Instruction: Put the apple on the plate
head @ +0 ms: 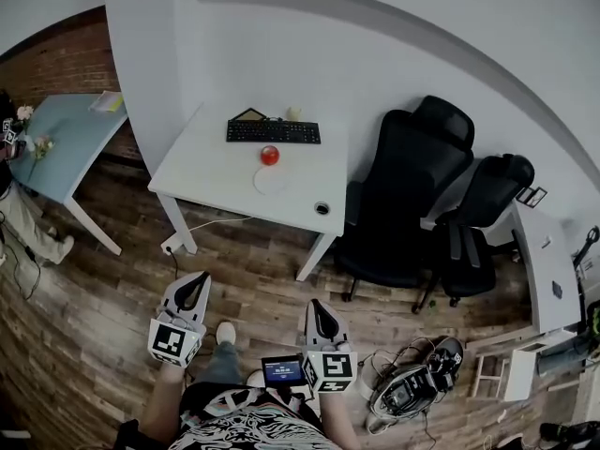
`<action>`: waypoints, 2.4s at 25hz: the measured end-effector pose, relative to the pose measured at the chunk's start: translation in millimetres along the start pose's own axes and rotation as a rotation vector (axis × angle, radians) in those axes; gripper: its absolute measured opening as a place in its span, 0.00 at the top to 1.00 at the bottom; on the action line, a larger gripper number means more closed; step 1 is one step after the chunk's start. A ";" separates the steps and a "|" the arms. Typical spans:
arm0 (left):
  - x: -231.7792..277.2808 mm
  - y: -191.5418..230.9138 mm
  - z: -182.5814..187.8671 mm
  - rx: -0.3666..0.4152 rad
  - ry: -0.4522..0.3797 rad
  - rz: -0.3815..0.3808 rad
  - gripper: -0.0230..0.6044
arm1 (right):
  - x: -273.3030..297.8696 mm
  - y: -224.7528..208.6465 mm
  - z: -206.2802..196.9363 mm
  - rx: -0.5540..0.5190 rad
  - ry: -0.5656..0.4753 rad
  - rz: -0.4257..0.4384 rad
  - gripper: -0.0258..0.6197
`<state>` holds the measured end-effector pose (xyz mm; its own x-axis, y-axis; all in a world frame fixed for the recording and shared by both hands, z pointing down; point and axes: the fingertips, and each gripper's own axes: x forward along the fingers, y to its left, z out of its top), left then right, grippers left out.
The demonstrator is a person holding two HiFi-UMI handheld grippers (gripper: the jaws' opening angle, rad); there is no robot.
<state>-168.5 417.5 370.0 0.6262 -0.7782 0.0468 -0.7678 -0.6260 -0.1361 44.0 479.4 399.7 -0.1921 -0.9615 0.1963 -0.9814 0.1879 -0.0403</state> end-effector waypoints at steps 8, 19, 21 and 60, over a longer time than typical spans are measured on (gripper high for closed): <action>1.4 -5.2 3.7 -0.084 -0.067 -0.072 0.94 | -0.3 4.5 -0.9 0.062 -0.027 0.024 0.92; 34.9 12.2 -0.3 -0.069 0.022 -0.006 0.94 | 24.5 -9.6 17.7 0.034 -0.086 0.030 0.92; 49.1 17.9 -3.4 -0.072 0.029 -0.012 0.94 | 37.2 -14.5 18.7 0.028 -0.084 0.027 0.92; 392.6 240.8 -56.6 -0.107 0.064 -0.127 0.94 | 414.1 -115.8 56.1 0.070 0.071 -0.134 0.92</action>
<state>-115.2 -41.6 411.5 0.7116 -0.6922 0.1206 -0.6955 -0.7183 -0.0190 78.2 48.2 430.7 -0.0616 -0.9601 0.2729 -0.9961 0.0420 -0.0772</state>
